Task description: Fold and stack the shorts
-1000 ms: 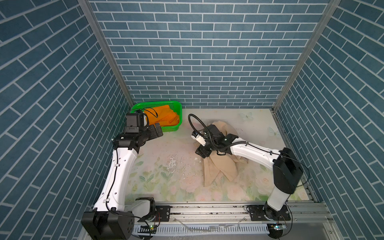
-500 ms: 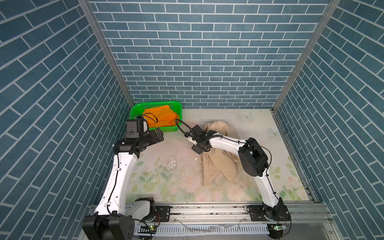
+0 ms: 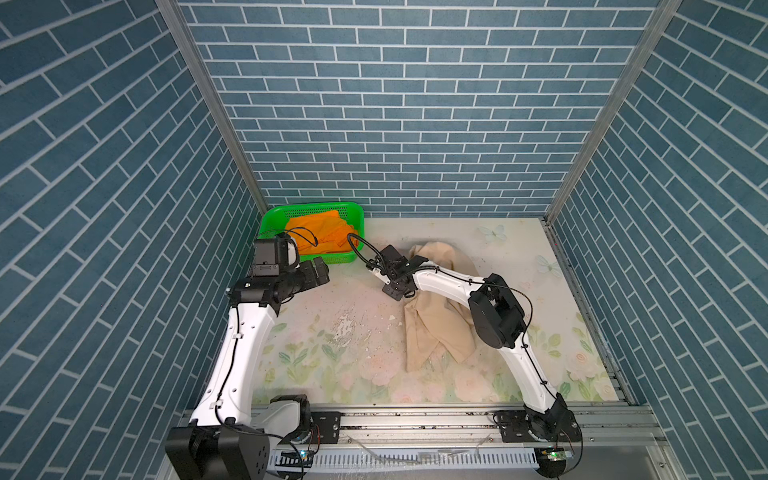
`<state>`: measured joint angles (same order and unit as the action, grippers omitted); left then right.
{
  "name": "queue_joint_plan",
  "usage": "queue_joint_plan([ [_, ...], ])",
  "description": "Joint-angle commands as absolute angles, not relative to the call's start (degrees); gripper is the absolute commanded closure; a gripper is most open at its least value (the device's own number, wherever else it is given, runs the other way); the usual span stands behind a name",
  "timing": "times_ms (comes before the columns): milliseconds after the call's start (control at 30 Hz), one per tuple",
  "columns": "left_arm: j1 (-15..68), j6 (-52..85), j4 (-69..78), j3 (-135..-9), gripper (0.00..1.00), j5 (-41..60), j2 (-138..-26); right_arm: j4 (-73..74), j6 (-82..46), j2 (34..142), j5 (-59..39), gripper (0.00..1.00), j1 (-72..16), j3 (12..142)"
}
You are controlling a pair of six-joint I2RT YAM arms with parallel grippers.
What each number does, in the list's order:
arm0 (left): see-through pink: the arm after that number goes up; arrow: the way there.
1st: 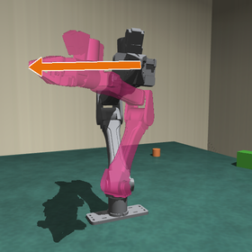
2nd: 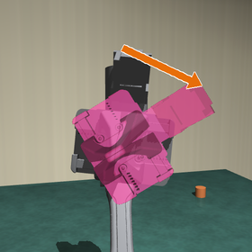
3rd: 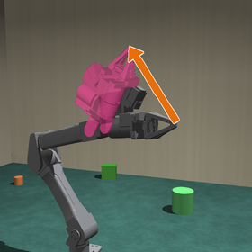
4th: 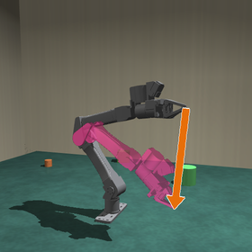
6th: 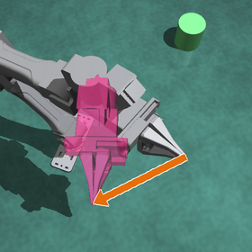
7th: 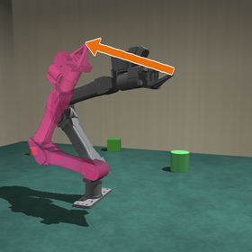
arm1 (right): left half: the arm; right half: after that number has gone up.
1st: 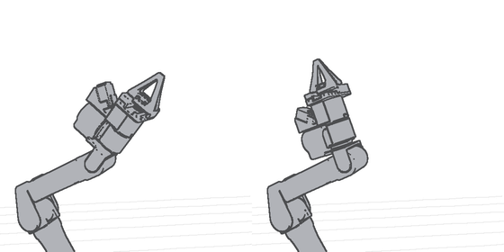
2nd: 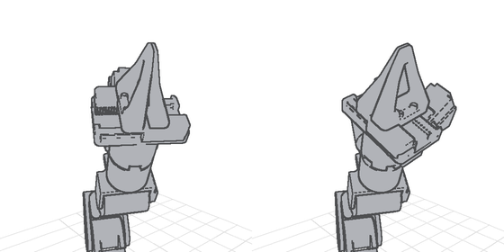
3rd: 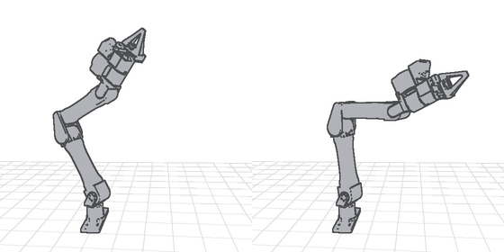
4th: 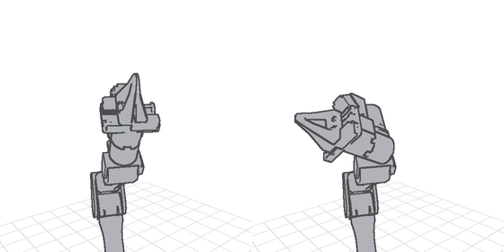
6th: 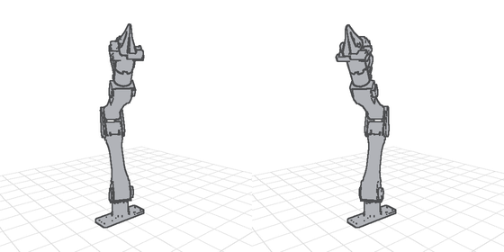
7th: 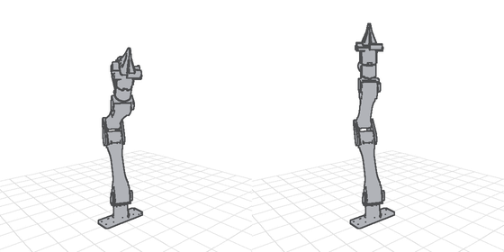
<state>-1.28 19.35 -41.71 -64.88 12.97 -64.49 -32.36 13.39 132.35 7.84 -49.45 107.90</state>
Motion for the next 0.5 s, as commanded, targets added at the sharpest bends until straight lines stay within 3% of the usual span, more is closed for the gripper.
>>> queue_joint_plan([
  [0,-1.7,18.0,-41.6,-64.6,0.0,14.9,-65.2,-30.4,8.7,120.7,-4.2,1.0,-47.5,107.4],
  [267,-0.1,14.6,-36.8,-63.6,0.0,23.7,-66.0,-28.1,-0.1,102.7,-33.5,1.0,-41.9,103.9],
  [467,5.8,13.0,-33.8,-64.2,0.0,24.1,-66.5,-14.9,-9.3,92.8,-53.9,1.0,-34.6,96.7],
])
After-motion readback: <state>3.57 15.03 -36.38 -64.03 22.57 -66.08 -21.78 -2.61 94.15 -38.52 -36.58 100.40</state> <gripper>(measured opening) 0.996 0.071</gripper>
